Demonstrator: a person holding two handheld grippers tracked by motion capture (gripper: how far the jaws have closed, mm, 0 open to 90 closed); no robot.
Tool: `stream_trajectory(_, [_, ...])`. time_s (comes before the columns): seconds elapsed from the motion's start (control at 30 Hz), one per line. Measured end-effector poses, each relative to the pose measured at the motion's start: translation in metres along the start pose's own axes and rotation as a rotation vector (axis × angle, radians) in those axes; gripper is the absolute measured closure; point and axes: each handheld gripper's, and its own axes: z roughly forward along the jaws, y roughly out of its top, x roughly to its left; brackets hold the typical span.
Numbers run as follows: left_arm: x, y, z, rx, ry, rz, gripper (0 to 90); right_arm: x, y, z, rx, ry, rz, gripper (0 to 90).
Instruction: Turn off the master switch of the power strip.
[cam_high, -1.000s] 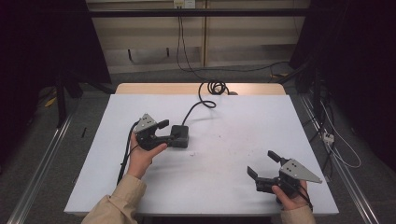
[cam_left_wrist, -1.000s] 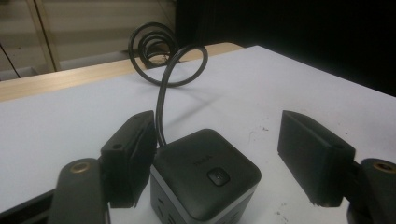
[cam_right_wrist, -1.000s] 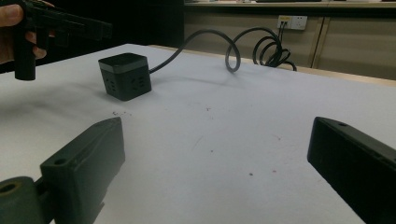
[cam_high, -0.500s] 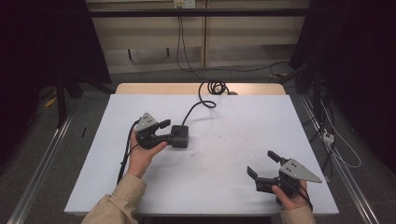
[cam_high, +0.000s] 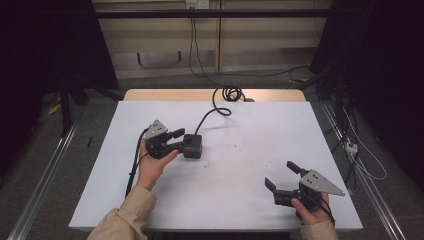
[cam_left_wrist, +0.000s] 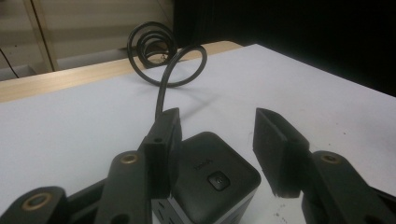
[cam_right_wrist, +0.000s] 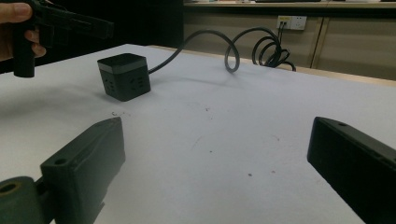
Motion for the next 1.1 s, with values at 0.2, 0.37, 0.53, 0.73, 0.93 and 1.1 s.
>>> stream_trajectory(0.2, [0.0004, 0.0002, 0.0002, 0.013, 0.001, -0.012, 56.8, 0.0, 0.0001, 0.0001, 0.0, 0.0, 0.001, 3.9])
stream_trajectory(0.37, [0.0017, 0.0002, -0.0002, 0.007, 0.002, -0.015, 59.4, 0.0, 0.0001, -0.0001, 0.0, 0.0, 0.001, 3.9])
stream_trajectory(0.53, [0.0037, -0.0004, 0.0, 0.025, -0.002, -0.024, 67.4, -0.0009, 0.0002, -0.0001, -0.004, -0.002, -0.001, 4.1])
stream_trajectory(0.73, [0.0029, -0.0002, 0.001, 0.031, -0.009, -0.009, 72.6, -0.0013, 0.0002, 0.0, -0.004, -0.005, 0.0, 4.1])
stream_trajectory(0.93, [0.0029, 0.0001, 0.001, 0.026, -0.007, 0.002, 75.3, -0.0014, 0.0004, -0.0001, -0.005, -0.004, -0.001, 4.1])
stream_trajectory(1.1, [0.0029, 0.0001, 0.001, 0.027, -0.008, 0.001, 76.9, -0.0012, 0.0005, 0.0001, -0.007, -0.004, -0.001, 4.1])
